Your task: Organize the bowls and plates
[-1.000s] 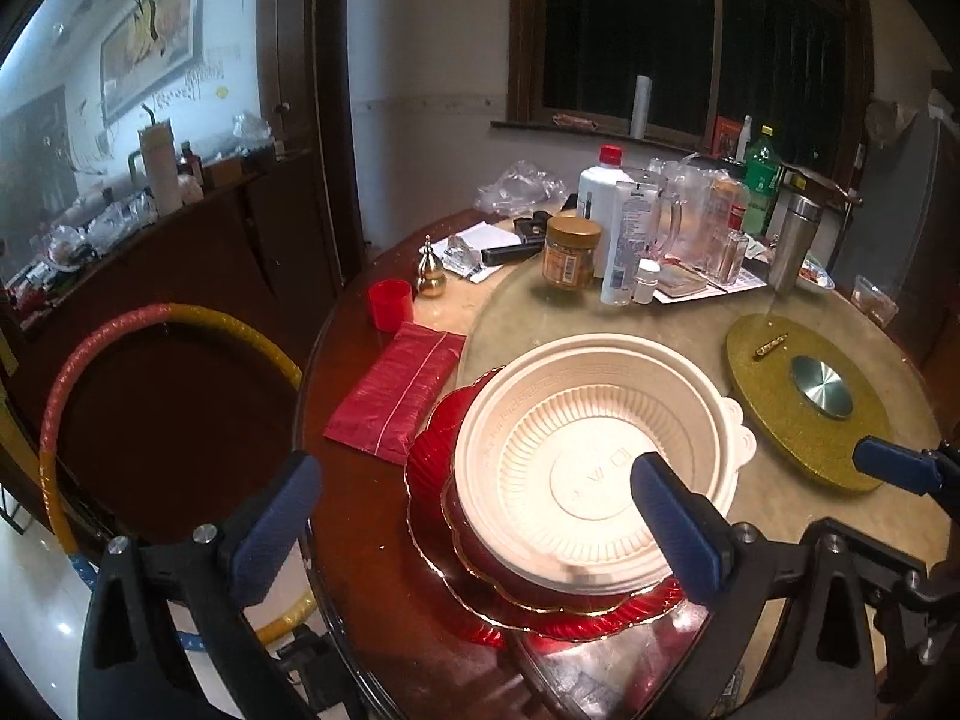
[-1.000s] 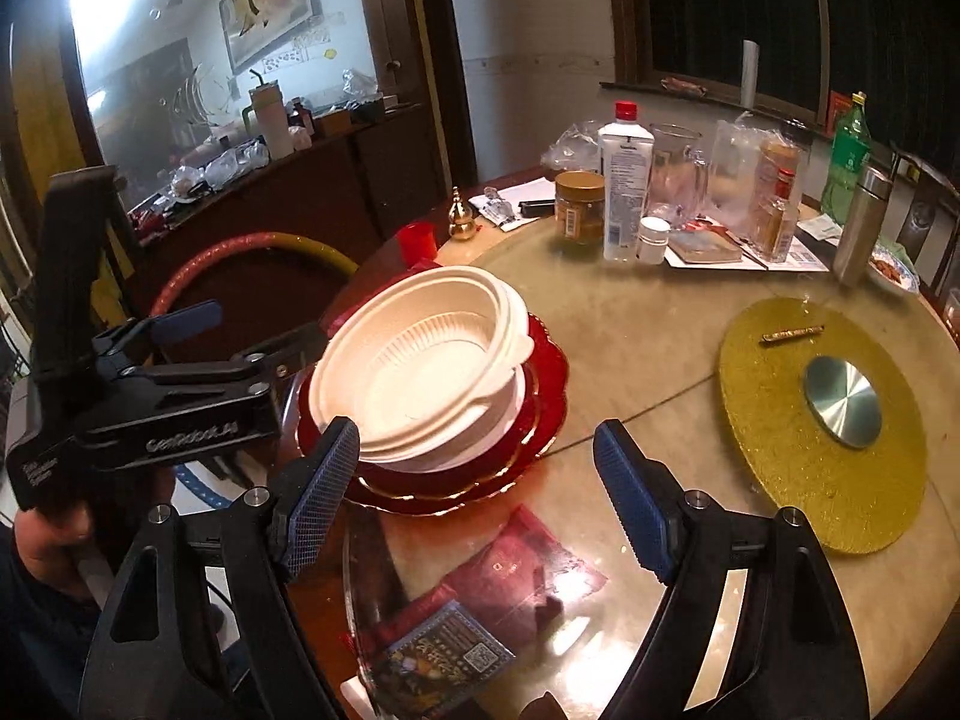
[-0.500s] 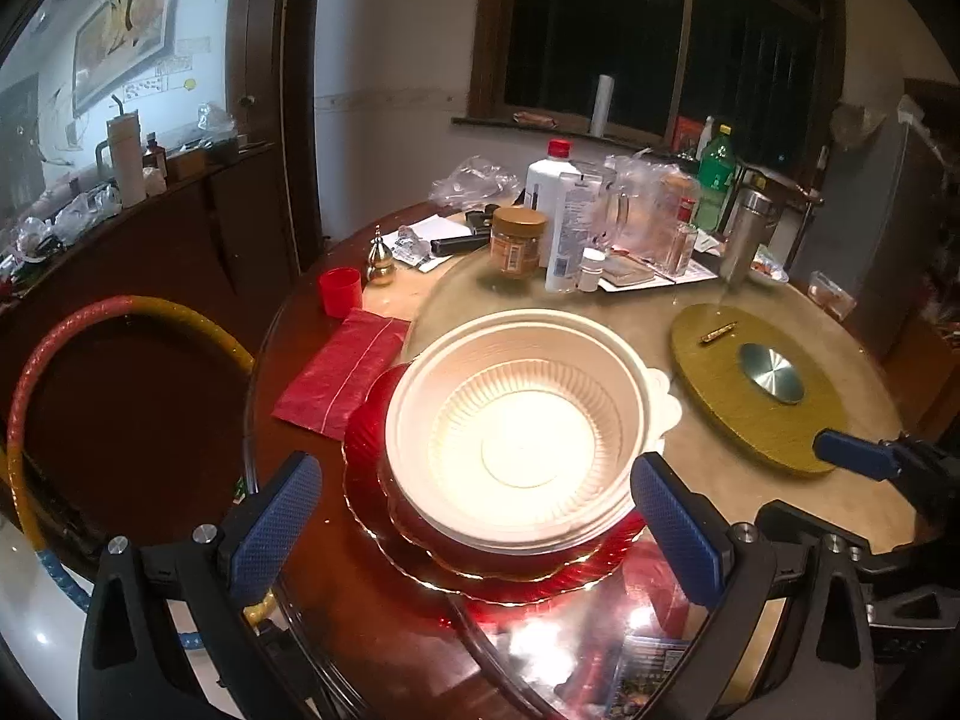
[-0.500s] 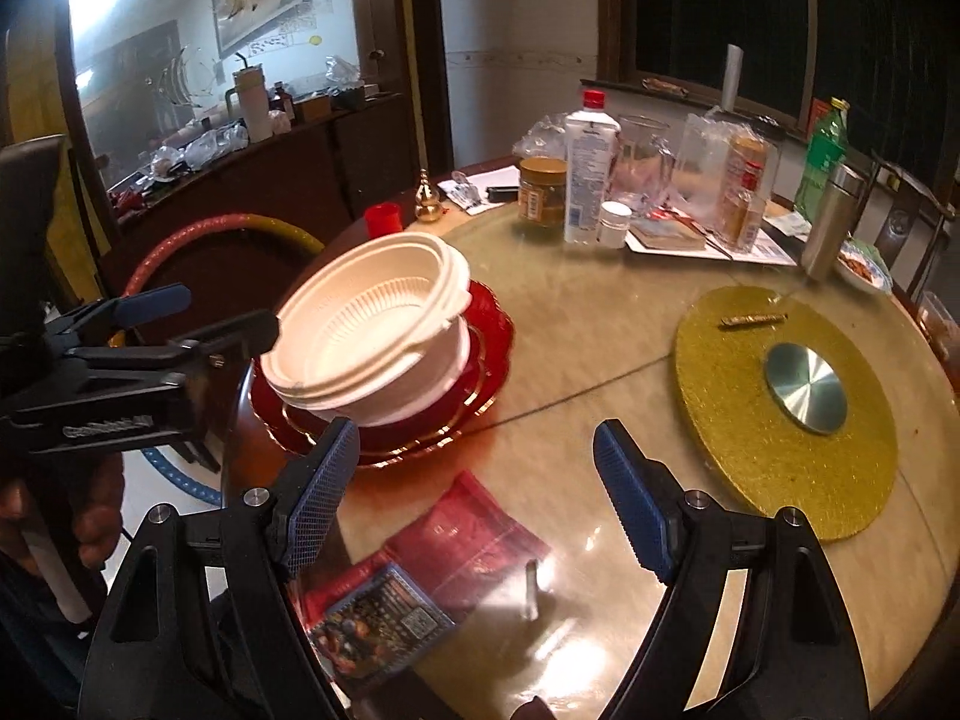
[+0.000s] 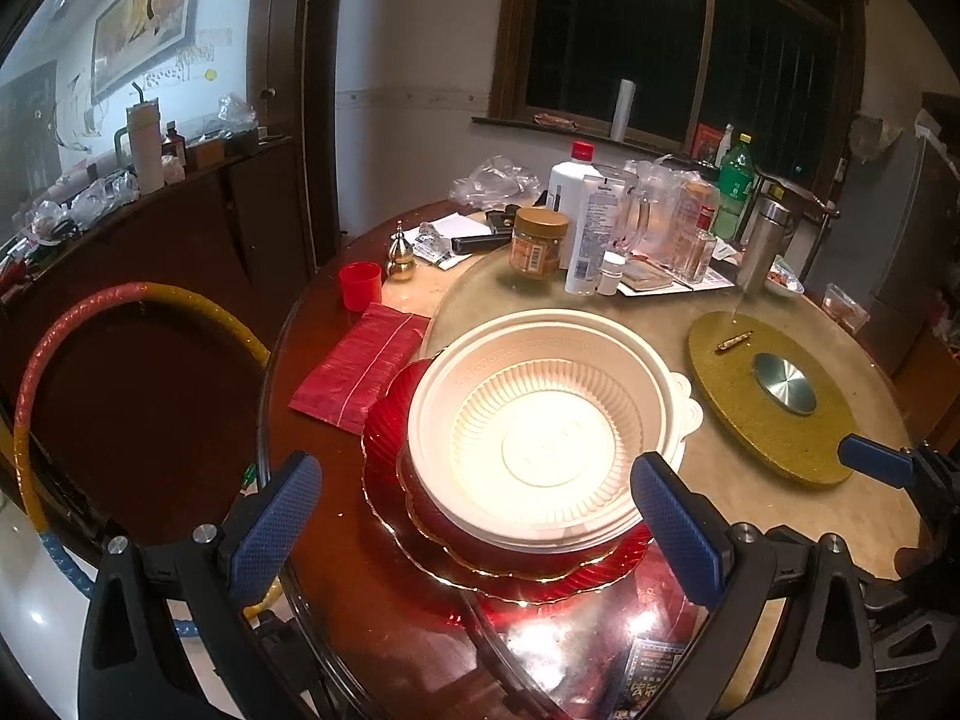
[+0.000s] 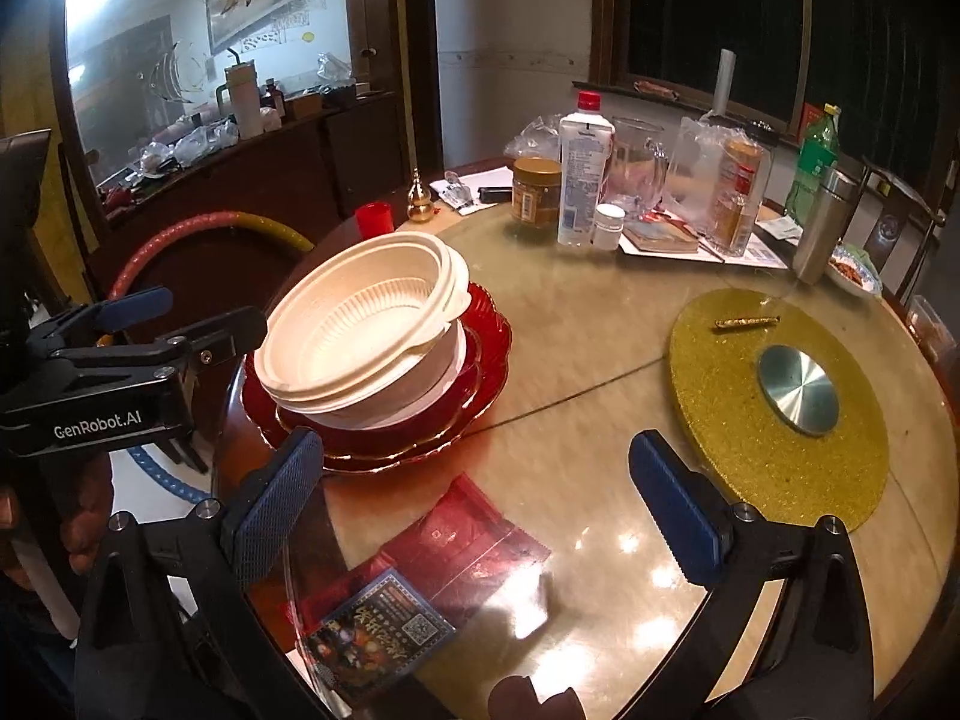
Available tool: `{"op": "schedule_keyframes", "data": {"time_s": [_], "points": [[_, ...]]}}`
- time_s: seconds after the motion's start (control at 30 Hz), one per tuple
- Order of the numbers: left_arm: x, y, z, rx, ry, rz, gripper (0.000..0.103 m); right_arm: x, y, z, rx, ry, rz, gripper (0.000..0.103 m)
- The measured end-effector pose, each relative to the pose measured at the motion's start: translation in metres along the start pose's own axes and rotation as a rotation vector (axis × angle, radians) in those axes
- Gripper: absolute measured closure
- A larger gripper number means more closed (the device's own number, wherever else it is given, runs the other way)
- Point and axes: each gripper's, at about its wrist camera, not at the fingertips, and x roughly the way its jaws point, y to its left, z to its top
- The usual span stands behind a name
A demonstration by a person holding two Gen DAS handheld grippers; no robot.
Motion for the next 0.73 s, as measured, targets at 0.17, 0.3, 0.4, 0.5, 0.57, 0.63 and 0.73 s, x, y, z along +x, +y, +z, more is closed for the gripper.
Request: {"op": "schedule_keyframes", "data": {"time_s": [0.17, 0.3, 0.4, 0.5, 0.57, 0.63, 0.73], "points": [[0.006, 0.003, -0.001, -0.021, 0.03, -0.028, 0.0, 0.005, 0.005, 0.001, -0.008, 0.023, -0.012, 0.0], [0.0, 0.004, -0.002, -0.048, -0.016, -0.01, 0.0, 0.007, 0.009, 0.001, -0.016, 0.025, -0.014, 0.0], [-0.001, 0.0, 0.0, -0.027, -0.025, 0.0, 0.0, 0.007, 0.01, 0.001, -0.019, 0.025, -0.018, 0.0], [0.001, -0.005, 0.001, 0.0, -0.016, -0.006, 0.0, 0.007, 0.01, 0.001, -0.017, 0.024, -0.018, 0.0], [0.002, -0.008, 0.001, 0.011, -0.014, -0.009, 0.0, 0.006, 0.011, 0.001, -0.015, 0.021, -0.019, 0.0], [0.002, -0.009, 0.001, 0.016, -0.01, -0.011, 0.0, 0.005, 0.011, 0.001, -0.015, 0.016, -0.019, 0.0], [0.003, -0.008, 0.0, 0.018, -0.008, 0.001, 0.0, 0.003, 0.011, 0.003, -0.014, 0.006, -0.02, 0.0]]}}
